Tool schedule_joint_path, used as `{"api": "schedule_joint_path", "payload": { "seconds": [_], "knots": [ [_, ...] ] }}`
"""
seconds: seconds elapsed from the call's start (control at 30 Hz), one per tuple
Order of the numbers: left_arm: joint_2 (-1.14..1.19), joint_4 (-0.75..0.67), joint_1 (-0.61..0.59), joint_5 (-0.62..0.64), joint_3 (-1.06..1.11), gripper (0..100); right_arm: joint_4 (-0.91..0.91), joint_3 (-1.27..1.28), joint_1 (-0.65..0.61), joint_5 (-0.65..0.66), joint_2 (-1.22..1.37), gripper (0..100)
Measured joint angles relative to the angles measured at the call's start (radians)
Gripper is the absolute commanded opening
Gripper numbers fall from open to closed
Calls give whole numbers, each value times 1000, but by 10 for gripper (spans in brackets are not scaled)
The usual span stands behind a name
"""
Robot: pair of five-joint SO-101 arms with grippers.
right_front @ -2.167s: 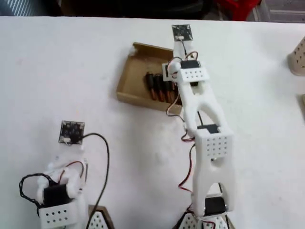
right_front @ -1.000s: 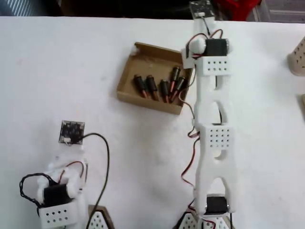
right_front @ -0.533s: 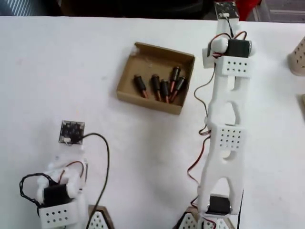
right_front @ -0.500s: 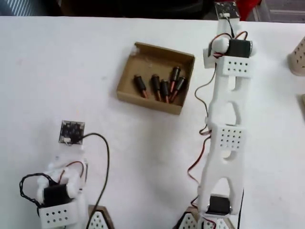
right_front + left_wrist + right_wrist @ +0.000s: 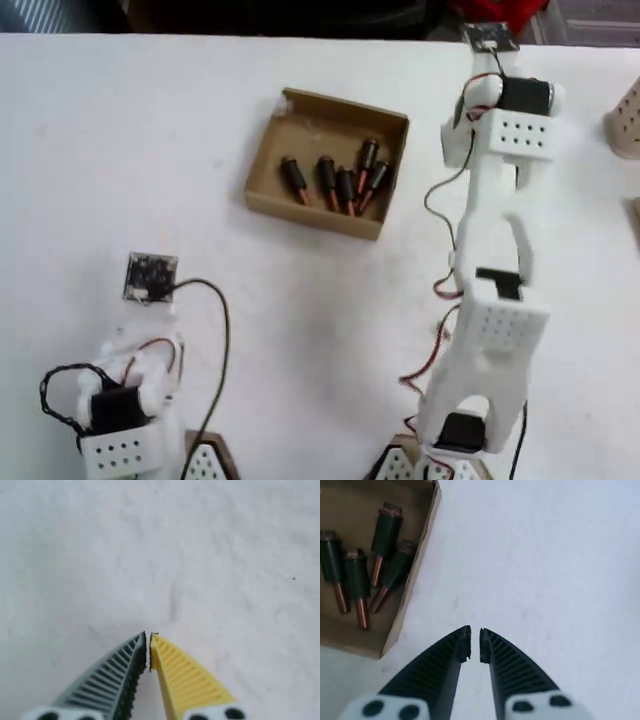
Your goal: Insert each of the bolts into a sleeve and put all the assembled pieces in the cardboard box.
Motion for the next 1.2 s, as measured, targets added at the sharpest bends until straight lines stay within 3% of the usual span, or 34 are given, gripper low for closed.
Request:
{"api": "schedule_joint_path", "payload": {
  "seconds": [0.4,0.77,1.2],
  "knots": [
    [0,0,0,0,0,49,-25,692,-12,29,-555,17],
    [0,0,0,0,0,49,-525,1542,-17,34,-1100,17],
    [0,0,0,0,0,49,-947,2154,-98,34,-1461,18]
  ]
}}
